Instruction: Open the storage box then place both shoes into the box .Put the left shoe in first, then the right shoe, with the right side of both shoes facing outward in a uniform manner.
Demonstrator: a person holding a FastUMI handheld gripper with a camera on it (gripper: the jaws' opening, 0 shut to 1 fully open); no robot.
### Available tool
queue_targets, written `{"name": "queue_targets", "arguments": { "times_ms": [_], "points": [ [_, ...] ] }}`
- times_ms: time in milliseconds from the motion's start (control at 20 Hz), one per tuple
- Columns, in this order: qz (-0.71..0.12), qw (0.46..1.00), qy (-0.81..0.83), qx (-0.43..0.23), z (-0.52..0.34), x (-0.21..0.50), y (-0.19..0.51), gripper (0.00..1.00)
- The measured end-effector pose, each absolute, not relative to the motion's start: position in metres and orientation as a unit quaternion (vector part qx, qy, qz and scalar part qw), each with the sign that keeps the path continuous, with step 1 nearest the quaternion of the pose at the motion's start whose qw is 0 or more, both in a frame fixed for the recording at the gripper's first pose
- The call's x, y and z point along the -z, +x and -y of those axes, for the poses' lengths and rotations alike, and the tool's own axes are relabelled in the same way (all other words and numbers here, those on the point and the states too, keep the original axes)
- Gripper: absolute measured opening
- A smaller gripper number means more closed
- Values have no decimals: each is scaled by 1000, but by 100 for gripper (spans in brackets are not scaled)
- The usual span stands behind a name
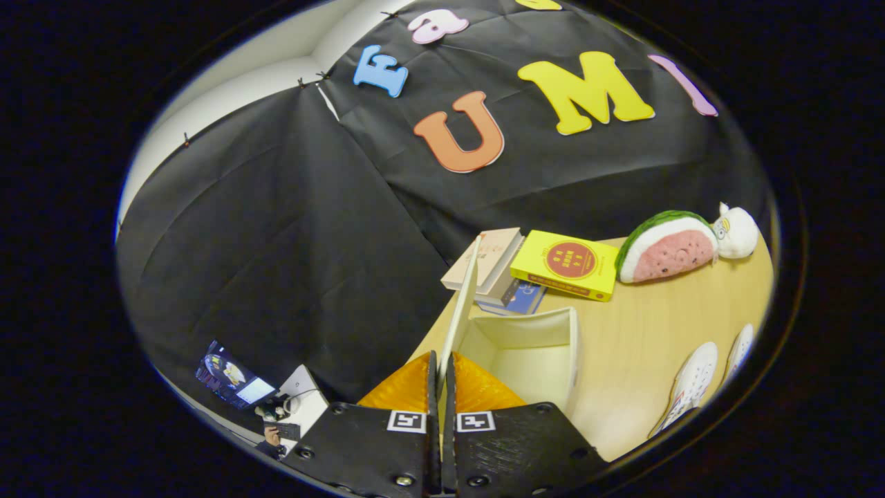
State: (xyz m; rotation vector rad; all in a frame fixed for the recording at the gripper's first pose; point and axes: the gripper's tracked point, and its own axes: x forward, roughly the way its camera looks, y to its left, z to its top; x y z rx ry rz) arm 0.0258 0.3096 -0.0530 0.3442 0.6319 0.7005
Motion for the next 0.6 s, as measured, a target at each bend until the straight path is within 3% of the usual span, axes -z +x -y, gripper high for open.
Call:
{"name": "queue_targets", "arguments": {
  "times_ms": [300,350,600],
  "points": [
    [-277,876,132,-373,-390,28,11,2],
    [-274,876,122,-377,-401,28,10,8],
    [-259,879,74,-393,-451,33,-3,19]
  ]
}}
